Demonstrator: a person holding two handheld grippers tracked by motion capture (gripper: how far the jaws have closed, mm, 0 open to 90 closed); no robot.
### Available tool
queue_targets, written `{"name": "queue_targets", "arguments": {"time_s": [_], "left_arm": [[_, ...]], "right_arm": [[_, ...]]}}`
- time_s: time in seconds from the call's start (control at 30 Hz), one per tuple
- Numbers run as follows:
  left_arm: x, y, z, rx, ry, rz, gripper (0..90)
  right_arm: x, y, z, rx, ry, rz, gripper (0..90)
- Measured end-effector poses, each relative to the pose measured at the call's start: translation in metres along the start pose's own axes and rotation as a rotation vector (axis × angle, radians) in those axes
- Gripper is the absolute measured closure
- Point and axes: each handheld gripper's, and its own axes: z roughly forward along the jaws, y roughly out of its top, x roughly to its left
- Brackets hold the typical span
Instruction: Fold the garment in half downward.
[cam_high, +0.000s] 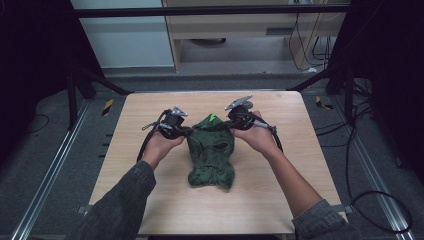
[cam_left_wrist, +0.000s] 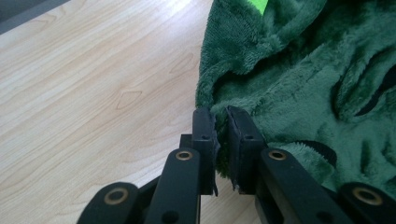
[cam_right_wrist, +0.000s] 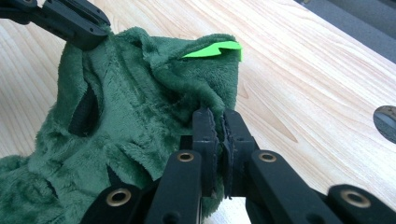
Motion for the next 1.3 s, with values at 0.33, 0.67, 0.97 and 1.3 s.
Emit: {"name": "queue_targets", "arguments": {"time_s": [0.33,0.67,0.97,1.3], "left_arm": [[0.003,0.011,-0.008,-0.014,0.021,0.018,82.3],[0.006,0.017,-0.01,-0.016,0.034,0.02,82.2],[0.004,0.021,-0.01,-0.02,0.036,0.025,82.2],[0.005,0.027,-0.01,-0.026,0.046,0.032,82.2]], "right_arm": [[-0.001,0.006,-0.004,-0.026,-0.025,-0.002,85.8],[-0.002,0.013,-0.006,-0.03,-0.036,-0.008,85.8],[-0.004,0.013,-0.006,-0.03,-0.044,-0.008,85.8],[-0.006,0.02,-0.007,-0.036,-0.058,-0.006,85.7]]}}
